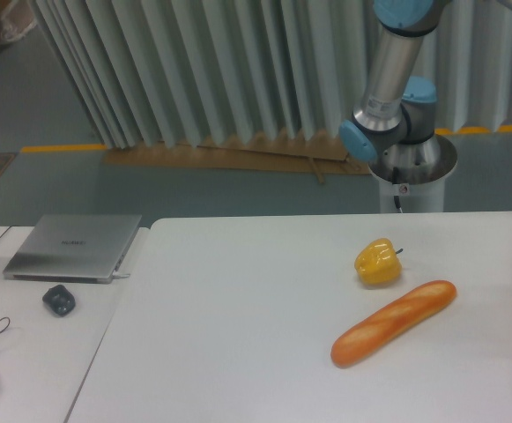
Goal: Place the red peppers in a basket
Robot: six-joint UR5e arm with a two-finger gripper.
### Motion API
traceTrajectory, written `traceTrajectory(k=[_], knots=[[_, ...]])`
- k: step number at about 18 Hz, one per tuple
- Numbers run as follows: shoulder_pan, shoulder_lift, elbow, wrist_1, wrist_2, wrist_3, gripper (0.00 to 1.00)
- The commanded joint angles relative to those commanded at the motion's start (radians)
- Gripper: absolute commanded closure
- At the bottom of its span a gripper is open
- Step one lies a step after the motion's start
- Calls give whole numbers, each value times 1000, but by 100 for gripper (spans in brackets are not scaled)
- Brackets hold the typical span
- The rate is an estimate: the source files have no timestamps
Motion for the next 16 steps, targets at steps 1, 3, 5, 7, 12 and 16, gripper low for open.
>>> traceTrajectory(k=[1, 3, 5, 7, 12, 16], knots=[[0, 0, 0, 0, 0, 0, 0], [-3, 2, 0, 0, 0, 0, 0], [-12, 15, 0, -2, 6, -11, 0], [-37, 26, 0, -6, 12, -50, 0], [-100, 70, 0, -61, 41, -210, 0], [-179, 94, -2, -77, 71, -327, 0]])
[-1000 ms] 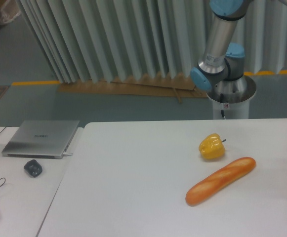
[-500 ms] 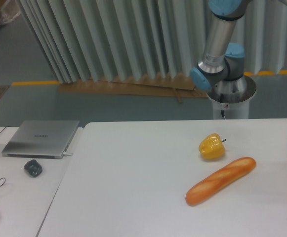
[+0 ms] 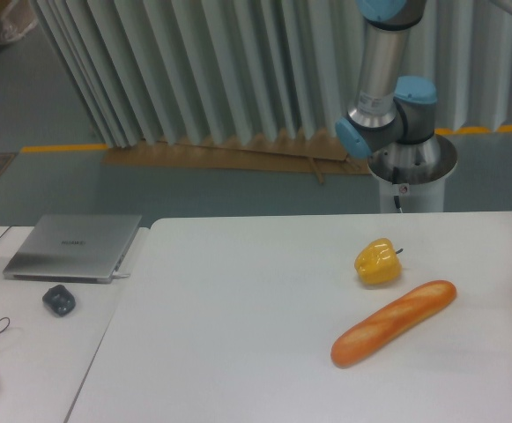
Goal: Place the red peppers in a basket
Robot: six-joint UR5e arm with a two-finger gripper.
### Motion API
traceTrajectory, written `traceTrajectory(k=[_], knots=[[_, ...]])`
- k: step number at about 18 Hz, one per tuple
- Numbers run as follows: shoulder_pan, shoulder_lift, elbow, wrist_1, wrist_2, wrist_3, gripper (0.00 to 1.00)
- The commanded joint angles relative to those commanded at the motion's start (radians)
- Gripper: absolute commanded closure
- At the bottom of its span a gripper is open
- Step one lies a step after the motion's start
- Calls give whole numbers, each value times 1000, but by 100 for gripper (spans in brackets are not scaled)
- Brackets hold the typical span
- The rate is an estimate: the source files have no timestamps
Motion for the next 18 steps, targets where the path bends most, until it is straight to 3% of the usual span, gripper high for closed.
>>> traceTrajectory(k=[6, 18], knots=[[-118, 12, -11, -8, 5, -172, 0], [-219, 44, -37, -15, 5, -422, 0]])
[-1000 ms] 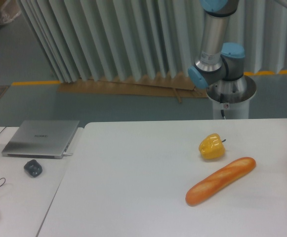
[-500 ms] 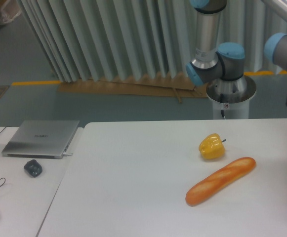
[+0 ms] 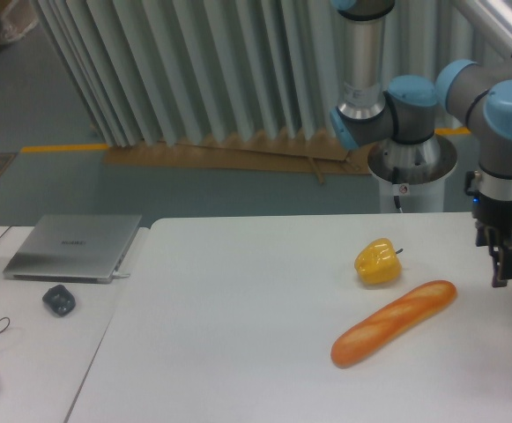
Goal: Place the red peppers in a basket
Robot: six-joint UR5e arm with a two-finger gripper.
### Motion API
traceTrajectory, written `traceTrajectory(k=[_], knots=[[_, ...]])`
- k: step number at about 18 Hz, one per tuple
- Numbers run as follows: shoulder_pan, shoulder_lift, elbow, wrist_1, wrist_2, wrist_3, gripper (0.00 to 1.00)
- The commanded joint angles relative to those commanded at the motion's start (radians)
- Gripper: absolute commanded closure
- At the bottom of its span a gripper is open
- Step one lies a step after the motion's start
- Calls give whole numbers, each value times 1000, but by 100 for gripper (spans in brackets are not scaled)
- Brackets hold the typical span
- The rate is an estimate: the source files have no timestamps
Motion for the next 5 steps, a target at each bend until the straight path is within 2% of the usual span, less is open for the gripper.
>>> traceTrajectory(k=[5], knots=[[-17, 11, -5, 2, 0, -11, 0]])
